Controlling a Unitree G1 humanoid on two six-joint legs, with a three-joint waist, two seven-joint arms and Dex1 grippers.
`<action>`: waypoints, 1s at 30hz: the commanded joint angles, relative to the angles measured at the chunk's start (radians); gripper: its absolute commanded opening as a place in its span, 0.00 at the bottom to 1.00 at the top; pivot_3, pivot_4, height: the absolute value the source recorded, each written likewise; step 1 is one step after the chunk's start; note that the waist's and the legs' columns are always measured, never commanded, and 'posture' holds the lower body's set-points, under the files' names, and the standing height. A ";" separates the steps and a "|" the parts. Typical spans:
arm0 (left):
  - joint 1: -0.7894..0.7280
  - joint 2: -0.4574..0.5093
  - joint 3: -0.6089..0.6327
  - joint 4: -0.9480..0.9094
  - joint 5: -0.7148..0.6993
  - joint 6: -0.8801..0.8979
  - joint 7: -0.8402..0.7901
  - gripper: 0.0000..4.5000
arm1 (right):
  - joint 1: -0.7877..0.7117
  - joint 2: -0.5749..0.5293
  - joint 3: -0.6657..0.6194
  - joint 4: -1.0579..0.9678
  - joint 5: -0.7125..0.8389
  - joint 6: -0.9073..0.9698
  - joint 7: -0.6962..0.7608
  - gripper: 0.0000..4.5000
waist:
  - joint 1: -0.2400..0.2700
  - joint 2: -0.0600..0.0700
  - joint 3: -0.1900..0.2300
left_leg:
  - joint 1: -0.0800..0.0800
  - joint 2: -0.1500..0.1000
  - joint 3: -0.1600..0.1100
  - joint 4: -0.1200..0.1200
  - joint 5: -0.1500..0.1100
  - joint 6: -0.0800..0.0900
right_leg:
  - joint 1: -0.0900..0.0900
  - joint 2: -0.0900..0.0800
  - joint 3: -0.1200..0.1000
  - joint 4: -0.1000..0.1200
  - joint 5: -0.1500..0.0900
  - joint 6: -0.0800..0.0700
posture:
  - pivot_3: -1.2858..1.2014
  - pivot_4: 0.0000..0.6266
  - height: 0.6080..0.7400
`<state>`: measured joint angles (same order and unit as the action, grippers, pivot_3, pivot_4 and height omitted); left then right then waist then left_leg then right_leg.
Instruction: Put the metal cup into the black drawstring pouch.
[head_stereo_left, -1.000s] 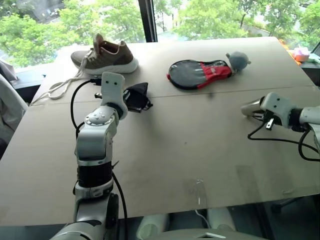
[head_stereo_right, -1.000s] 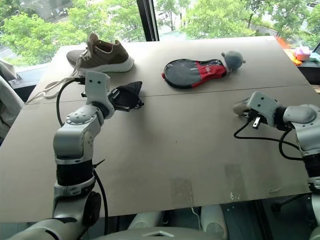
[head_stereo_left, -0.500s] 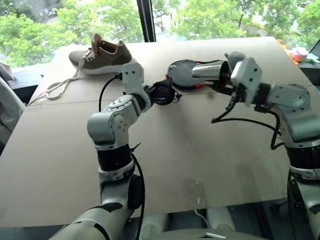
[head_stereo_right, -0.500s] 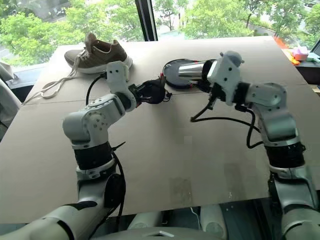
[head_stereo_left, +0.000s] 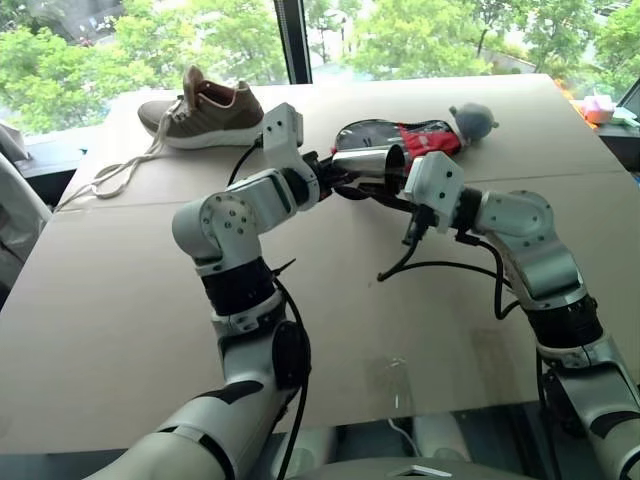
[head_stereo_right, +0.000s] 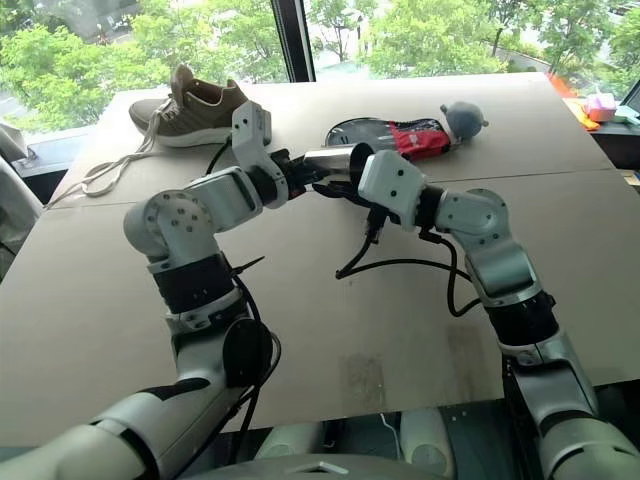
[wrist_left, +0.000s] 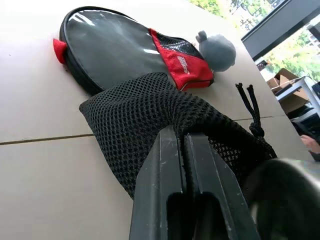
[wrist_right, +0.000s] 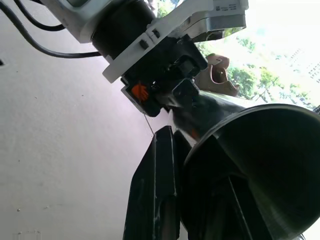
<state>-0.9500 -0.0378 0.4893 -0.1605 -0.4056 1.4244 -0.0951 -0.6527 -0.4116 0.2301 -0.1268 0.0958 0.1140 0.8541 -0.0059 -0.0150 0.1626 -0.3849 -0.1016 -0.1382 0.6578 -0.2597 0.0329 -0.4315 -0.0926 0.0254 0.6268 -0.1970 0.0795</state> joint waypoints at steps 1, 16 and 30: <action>-0.058 -0.028 0.055 -0.005 -0.056 0.052 0.008 0.00 | -0.022 0.014 0.007 0.004 -0.035 -0.043 -0.031 0.01 | -0.005 0.000 0.000 | 0.000 0.000 0.000 0.000 0.000 0.000 | 0.000 0.000 0.000 0.000 0.000 0.000 | 0.52 0.24 1.00; -0.094 -0.112 0.172 -0.033 -0.173 0.190 0.001 0.00 | -0.063 -0.095 0.169 0.298 -0.467 -0.371 -0.181 0.01 | -0.011 0.000 0.000 | 0.001 0.000 0.001 0.000 0.000 0.000 | 0.000 0.001 0.002 0.000 0.000 0.000 | 0.52 0.24 1.00; -0.056 -0.114 0.175 -0.033 -0.271 0.190 0.051 0.00 | -0.018 0.403 -0.293 0.319 0.314 -0.051 -0.328 0.01 | -0.006 -0.001 0.000 | 0.001 0.004 0.000 -0.001 0.001 -0.004 | 0.000 0.005 0.003 0.000 0.002 -0.004 | 0.52 0.24 1.00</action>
<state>-1.0152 -0.1352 0.6791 -0.1847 -0.6519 1.6049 -0.0437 -0.6544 -0.0244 0.0270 0.2676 0.2667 0.0107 0.5270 -0.0120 -0.0164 0.1624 -0.3838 -0.0982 -0.1385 0.6579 -0.2591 0.0291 -0.4309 -0.0876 0.0273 0.6263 -0.1945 0.0757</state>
